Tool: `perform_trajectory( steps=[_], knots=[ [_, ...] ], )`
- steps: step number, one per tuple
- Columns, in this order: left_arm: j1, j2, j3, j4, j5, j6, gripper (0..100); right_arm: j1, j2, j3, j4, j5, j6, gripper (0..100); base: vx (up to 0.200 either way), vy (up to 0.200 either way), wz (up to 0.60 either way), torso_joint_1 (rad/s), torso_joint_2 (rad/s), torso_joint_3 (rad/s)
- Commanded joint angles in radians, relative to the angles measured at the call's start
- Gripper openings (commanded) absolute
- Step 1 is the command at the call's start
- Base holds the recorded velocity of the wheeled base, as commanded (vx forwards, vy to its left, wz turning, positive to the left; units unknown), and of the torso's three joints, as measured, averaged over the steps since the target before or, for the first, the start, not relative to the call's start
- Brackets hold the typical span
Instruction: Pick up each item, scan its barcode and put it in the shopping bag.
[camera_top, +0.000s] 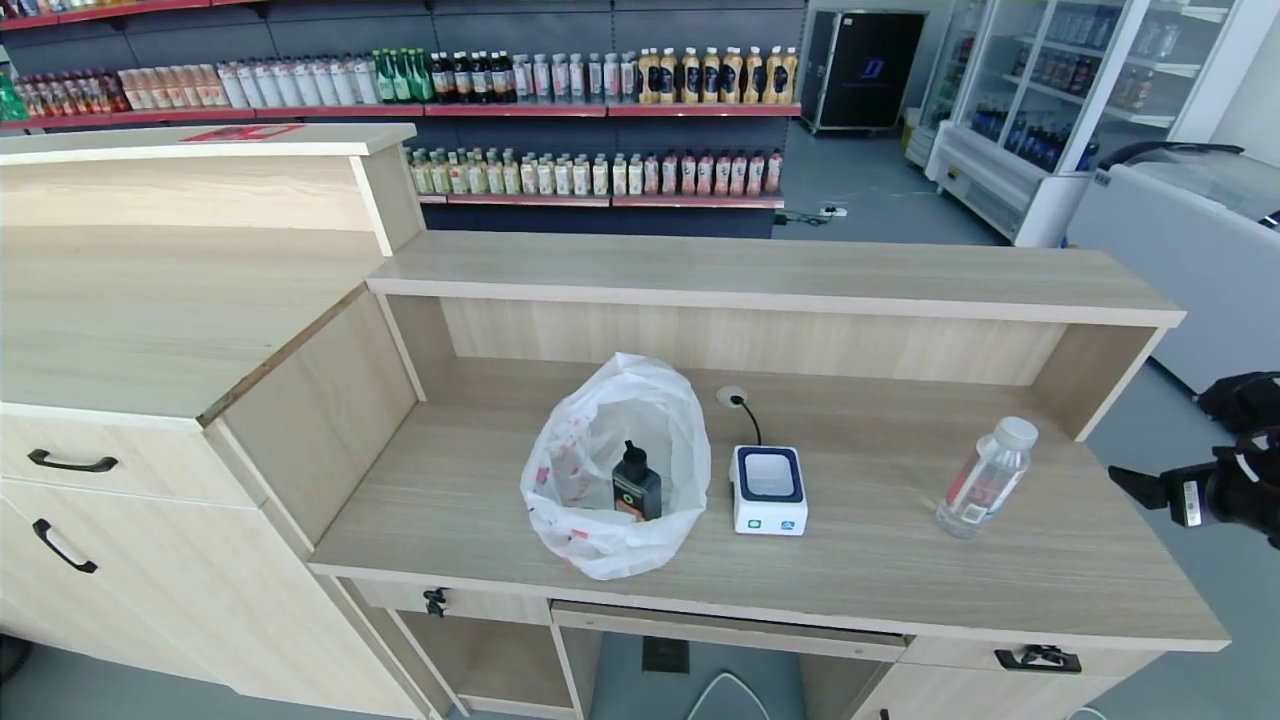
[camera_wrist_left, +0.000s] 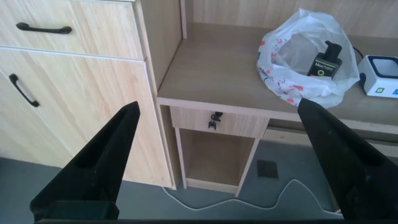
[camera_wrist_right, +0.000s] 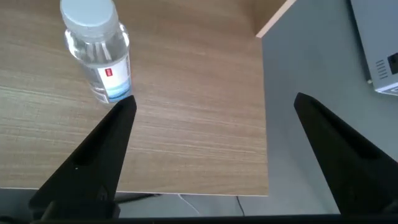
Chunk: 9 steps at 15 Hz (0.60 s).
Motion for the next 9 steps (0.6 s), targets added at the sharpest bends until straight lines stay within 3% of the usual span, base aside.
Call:
perform_trajectory(
  steps=[1, 3, 6, 9],
  knots=[
    [-0.001, 0.000, 0.000, 0.000, 0.000, 0.000, 100, -0.001, 0.060, 0.000, -0.005, 0.001, -0.004, 100, 0.000, 0.000, 0.00, 0.000, 0.00, 0.000],
    [0.000, 0.000, 0.000, 0.000, 0.000, 0.000, 100, -0.001, 0.094, -0.003, -0.028, 0.012, -0.004, 100, 0.000, 0.000, 0.00, 0.000, 0.00, 0.000],
    [0.000, 0.000, 0.000, 0.000, 0.000, 0.000, 100, 0.003, 0.174, -0.014, -0.066, 0.127, -0.030, 100, 0.000, 0.000, 0.00, 0.000, 0.00, 0.000],
    [0.000, 0.000, 0.000, 0.000, 0.000, 0.000, 100, 0.009, 0.249, -0.021, -0.107, 0.151, -0.059, 100, 0.000, 0.000, 0.00, 0.000, 0.00, 0.000]
  ],
)
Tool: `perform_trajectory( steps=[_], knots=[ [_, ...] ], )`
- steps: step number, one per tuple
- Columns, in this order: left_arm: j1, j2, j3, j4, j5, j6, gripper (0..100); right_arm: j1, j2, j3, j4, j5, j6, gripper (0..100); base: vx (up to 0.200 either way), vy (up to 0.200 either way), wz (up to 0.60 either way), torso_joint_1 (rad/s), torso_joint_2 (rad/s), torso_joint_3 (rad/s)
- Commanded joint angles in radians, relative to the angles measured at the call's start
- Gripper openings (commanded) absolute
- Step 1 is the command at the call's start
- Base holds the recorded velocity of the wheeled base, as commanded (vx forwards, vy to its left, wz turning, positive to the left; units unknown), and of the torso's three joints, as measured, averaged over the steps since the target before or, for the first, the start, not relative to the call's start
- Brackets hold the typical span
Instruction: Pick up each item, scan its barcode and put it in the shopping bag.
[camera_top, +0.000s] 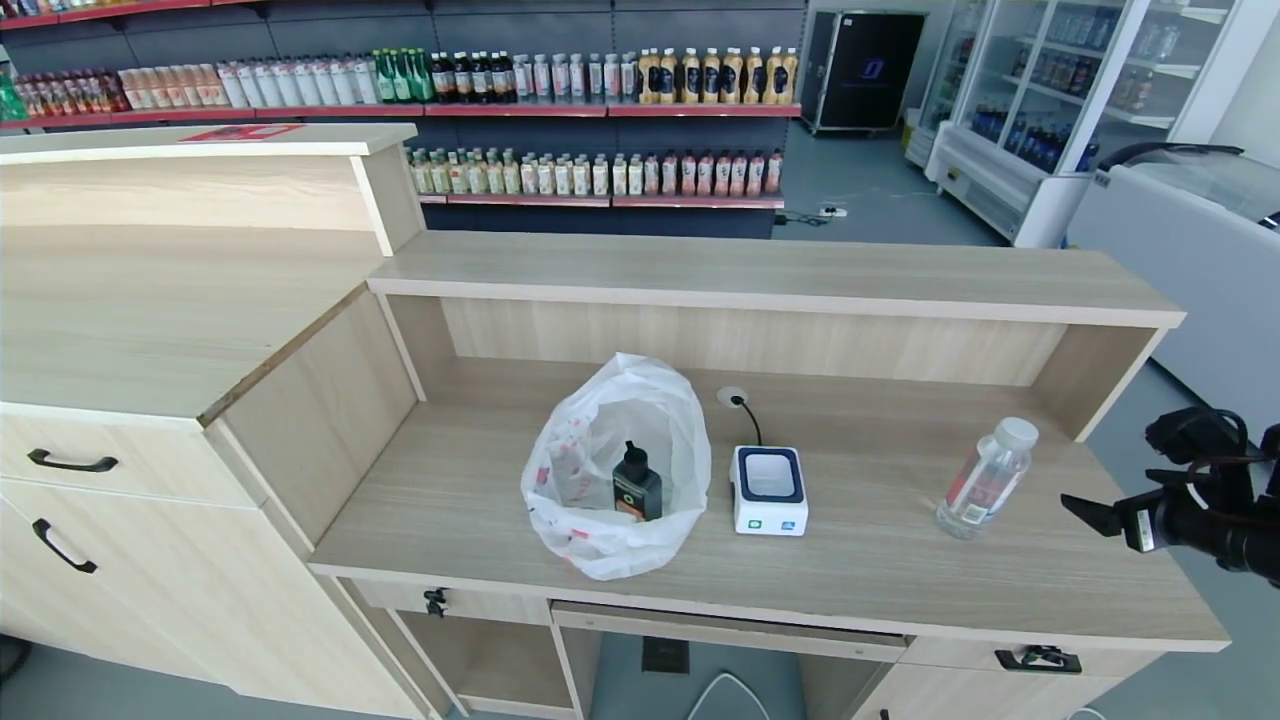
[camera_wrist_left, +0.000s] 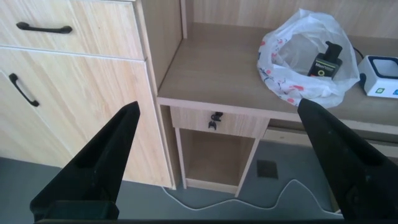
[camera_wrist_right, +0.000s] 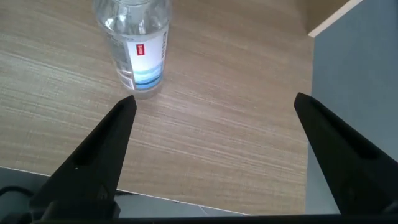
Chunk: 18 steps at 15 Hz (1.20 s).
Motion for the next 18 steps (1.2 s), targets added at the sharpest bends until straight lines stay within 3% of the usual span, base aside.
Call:
perform_trajectory(
  steps=[1, 6, 18],
  knots=[
    [0.000, 0.000, 0.000, 0.000, 0.000, 0.000, 100, 0.014, 0.092, -0.010, -0.038, 0.017, -0.004, 100, 0.000, 0.000, 0.00, 0.000, 0.00, 0.000],
    [0.000, 0.000, 0.000, 0.000, 0.000, 0.000, 100, 0.067, 0.225, -0.042, -0.191, 0.077, -0.005, 100, 0.000, 0.000, 0.00, 0.000, 0.00, 0.000],
    [0.000, 0.000, 0.000, 0.000, 0.002, 0.000, 100, 0.148, 0.380, -0.215, -0.231, 0.138, 0.001, 100, 0.000, 0.000, 0.00, 0.000, 0.00, 0.000]
  ],
)
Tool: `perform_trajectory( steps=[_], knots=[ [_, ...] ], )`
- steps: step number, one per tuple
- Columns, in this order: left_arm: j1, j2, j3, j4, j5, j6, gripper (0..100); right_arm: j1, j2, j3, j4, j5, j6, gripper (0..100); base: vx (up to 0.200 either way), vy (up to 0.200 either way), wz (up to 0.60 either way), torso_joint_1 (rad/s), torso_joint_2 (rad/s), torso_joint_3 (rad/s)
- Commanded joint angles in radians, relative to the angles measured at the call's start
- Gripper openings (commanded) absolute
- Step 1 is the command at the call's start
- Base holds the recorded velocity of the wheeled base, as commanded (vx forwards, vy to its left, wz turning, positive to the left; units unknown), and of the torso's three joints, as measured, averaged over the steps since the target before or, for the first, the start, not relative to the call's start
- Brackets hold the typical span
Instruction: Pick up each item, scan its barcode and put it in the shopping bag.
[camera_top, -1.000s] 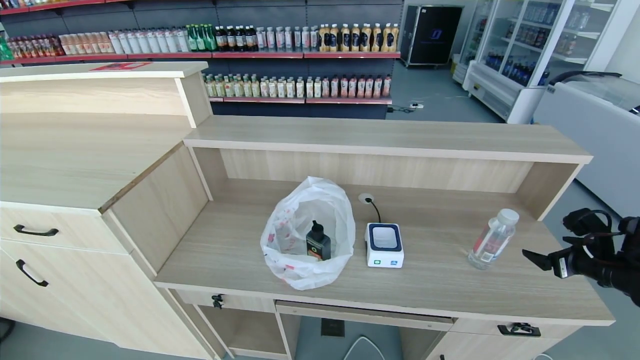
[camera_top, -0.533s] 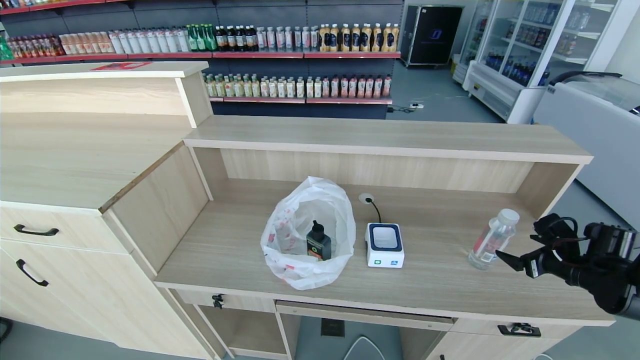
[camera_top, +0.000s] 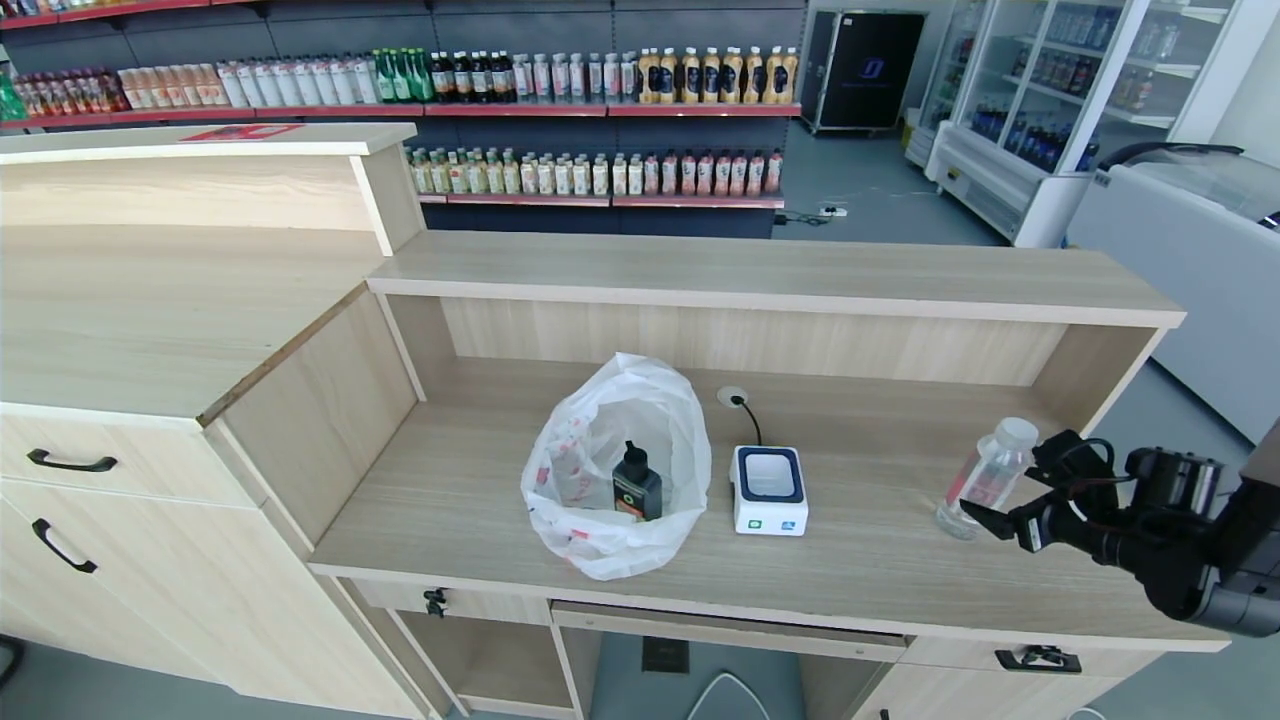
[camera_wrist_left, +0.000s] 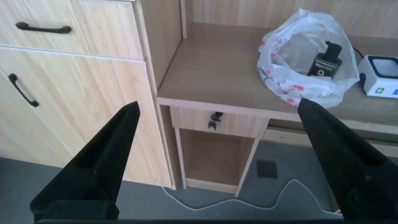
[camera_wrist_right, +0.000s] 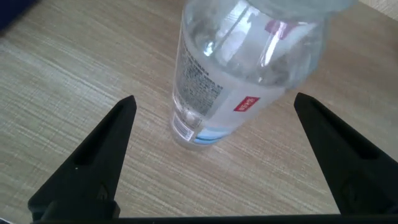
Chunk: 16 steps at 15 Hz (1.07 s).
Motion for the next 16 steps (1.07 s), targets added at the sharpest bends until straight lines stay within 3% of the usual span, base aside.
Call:
perform_trajectory(
  steps=[1, 13, 14, 16],
  knots=[
    [0.001, 0.000, 0.000, 0.000, 0.000, 0.000, 100, 0.026, 0.038, -0.055, 0.001, 0.000, 0.004, 100, 0.000, 0.000, 0.00, 0.000, 0.00, 0.000],
    [0.001, 0.000, 0.000, 0.000, 0.000, 0.000, 100, 0.081, 0.106, -0.158, -0.002, 0.026, 0.005, 100, 0.000, 0.000, 0.00, 0.000, 0.00, 0.000],
    [0.001, 0.000, 0.000, 0.000, 0.000, 0.000, 100, 0.081, 0.106, -0.162, -0.002, 0.034, 0.005, 0, 0.000, 0.000, 0.00, 0.000, 0.00, 0.000],
    [0.001, 0.000, 0.000, 0.000, 0.000, 0.000, 100, 0.078, 0.109, -0.164, -0.002, 0.034, 0.005, 0, 0.000, 0.000, 0.00, 0.000, 0.00, 0.000]
  ],
)
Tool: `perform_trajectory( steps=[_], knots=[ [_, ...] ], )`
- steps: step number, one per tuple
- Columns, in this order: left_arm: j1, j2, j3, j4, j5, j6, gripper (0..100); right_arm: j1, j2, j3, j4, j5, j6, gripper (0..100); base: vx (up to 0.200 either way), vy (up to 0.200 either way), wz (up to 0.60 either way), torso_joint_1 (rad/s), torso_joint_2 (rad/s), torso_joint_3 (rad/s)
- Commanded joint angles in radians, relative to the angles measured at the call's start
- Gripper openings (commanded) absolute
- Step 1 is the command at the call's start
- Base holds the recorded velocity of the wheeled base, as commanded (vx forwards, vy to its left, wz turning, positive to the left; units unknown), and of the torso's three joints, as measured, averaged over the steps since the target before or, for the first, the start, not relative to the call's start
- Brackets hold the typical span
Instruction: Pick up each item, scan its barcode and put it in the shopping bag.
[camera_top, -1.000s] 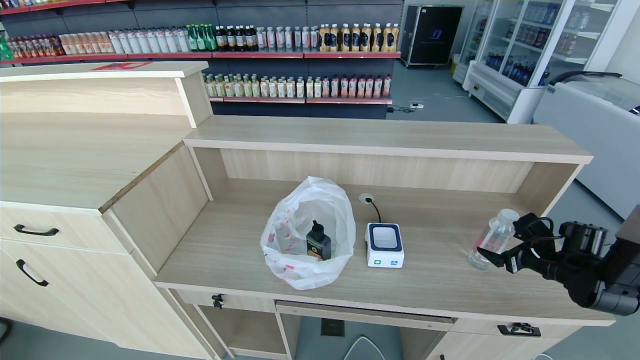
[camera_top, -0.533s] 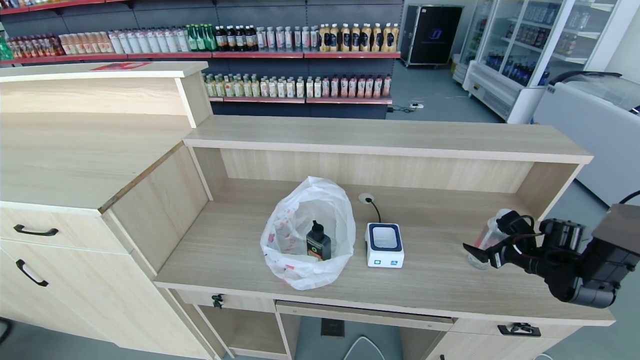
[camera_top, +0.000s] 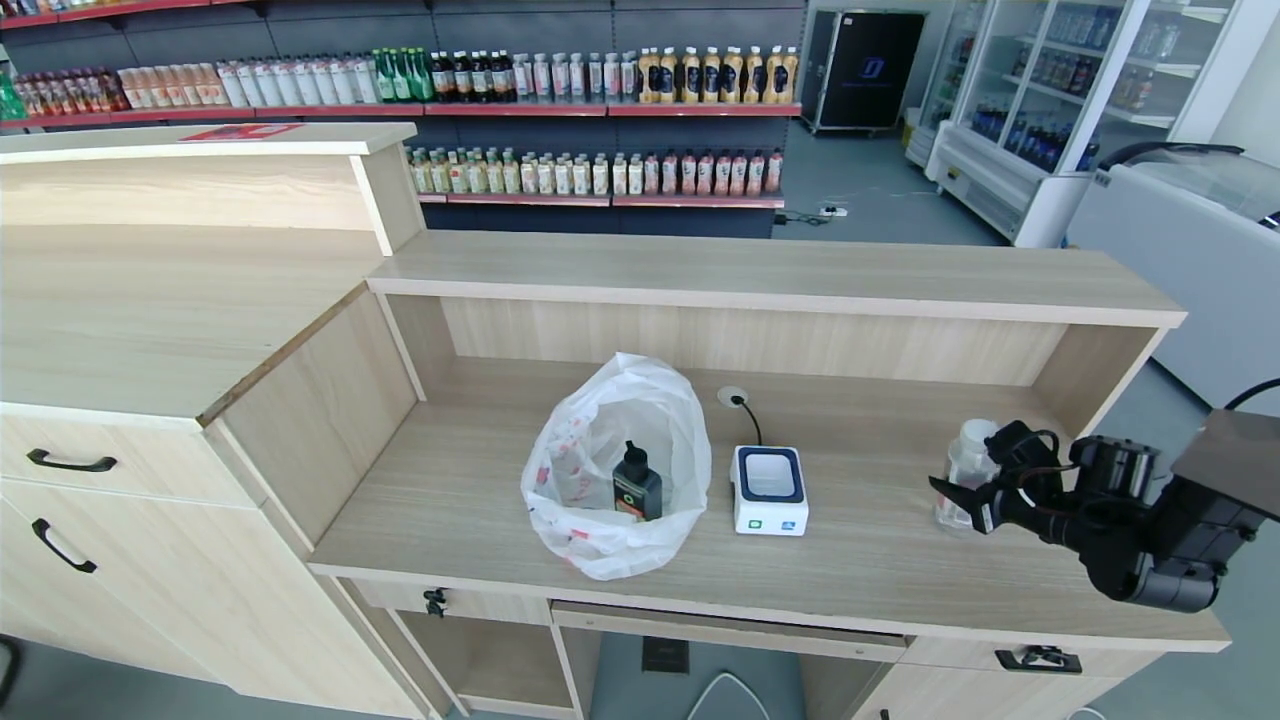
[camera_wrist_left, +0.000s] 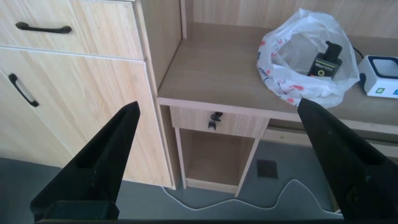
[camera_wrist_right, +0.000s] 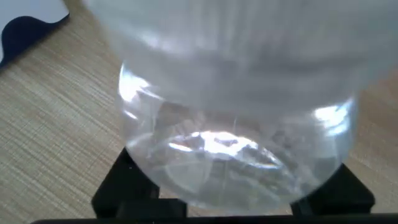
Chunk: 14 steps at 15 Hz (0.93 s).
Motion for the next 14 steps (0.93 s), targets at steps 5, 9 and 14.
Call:
perform_trajectory(
  steps=[5, 9, 14],
  knots=[
    [0.001, 0.000, 0.000, 0.000, 0.002, 0.000, 100, -0.014, 0.001, -0.005, 0.000, -0.002, 0.021, 0, 0.000, 0.000, 0.00, 0.000, 0.00, 0.000],
    [0.001, 0.000, 0.000, 0.000, 0.000, 0.000, 100, -0.022, -0.024, -0.014, 0.012, -0.002, 0.083, 0, 0.000, 0.000, 0.00, 0.000, 0.00, 0.000],
    [0.001, 0.000, 0.000, 0.000, 0.000, 0.000, 100, 0.012, -0.351, 0.081, 0.188, 0.006, 0.383, 0, 0.000, 0.000, 0.00, 0.000, 0.00, 0.000]
  ],
)
